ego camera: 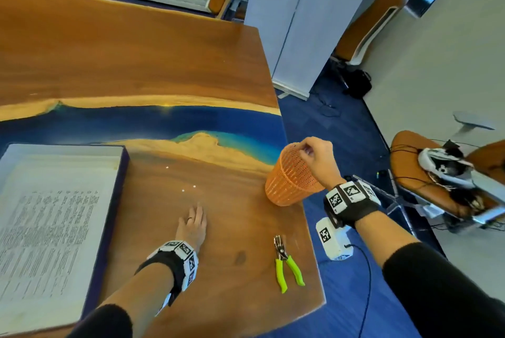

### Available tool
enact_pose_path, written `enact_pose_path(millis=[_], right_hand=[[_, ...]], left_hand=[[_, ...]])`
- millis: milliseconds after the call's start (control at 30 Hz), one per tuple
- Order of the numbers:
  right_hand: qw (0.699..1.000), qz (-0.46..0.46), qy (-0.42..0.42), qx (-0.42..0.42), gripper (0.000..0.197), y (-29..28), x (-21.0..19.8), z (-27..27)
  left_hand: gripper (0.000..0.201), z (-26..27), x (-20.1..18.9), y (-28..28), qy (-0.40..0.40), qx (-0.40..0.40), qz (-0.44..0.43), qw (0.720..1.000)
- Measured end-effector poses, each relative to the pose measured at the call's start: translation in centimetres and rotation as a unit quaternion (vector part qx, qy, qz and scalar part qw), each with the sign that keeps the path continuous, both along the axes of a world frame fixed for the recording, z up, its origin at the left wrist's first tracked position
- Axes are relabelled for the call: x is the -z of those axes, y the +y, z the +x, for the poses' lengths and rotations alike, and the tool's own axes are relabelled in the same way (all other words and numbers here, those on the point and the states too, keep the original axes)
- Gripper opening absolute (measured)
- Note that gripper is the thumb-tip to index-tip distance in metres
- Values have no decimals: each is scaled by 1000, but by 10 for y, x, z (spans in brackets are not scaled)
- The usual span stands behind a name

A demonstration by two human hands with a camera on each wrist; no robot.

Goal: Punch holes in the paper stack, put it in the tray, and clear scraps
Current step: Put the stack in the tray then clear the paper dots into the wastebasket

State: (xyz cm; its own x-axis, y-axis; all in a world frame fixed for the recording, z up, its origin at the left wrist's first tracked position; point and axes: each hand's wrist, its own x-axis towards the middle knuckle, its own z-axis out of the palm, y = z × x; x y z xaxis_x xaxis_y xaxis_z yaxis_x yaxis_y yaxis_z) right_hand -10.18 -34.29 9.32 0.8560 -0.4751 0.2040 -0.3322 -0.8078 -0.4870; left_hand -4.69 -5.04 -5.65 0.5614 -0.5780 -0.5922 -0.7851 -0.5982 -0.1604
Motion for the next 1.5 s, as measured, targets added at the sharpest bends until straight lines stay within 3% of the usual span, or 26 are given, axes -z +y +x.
enact_pose_path(millis=[100,233,267,400,567,667,800,1033,1266,1500], right_hand=[[999,24,37,25,13,-16,6,-13],[996,59,61,40,10,-24,13,-16],[995,59,62,43,11,-25,14,-16],[995,61,61,50,16,-27,15,-14],[996,46,50,58,8,-23,11,-10],[999,17,17,26,13,-7,1,4],[996,-3,-21,-89,11,34,-5,42],[974,29,76,-210,10,115,48,99],[956,58,223,-181,20,164,118,115],[951,70,254,-160,18,172,149,128]], left_hand=[[124,2,0,3,0,6,6,1000],[89,2,0,6,11,-12,-40,999],[91,3,1,6,9,-11,-45,999],[128,4,4,7,22,2,-3,1000],[129,8,4,10,31,5,-13,999],[128,13,5,18,30,-8,-17,999],[132,27,4,31,30,-60,-23,997],[134,58,4,40,27,-123,-32,992],[124,70,11,34,9,-126,-38,991],[107,65,17,24,5,-161,-36,986]])
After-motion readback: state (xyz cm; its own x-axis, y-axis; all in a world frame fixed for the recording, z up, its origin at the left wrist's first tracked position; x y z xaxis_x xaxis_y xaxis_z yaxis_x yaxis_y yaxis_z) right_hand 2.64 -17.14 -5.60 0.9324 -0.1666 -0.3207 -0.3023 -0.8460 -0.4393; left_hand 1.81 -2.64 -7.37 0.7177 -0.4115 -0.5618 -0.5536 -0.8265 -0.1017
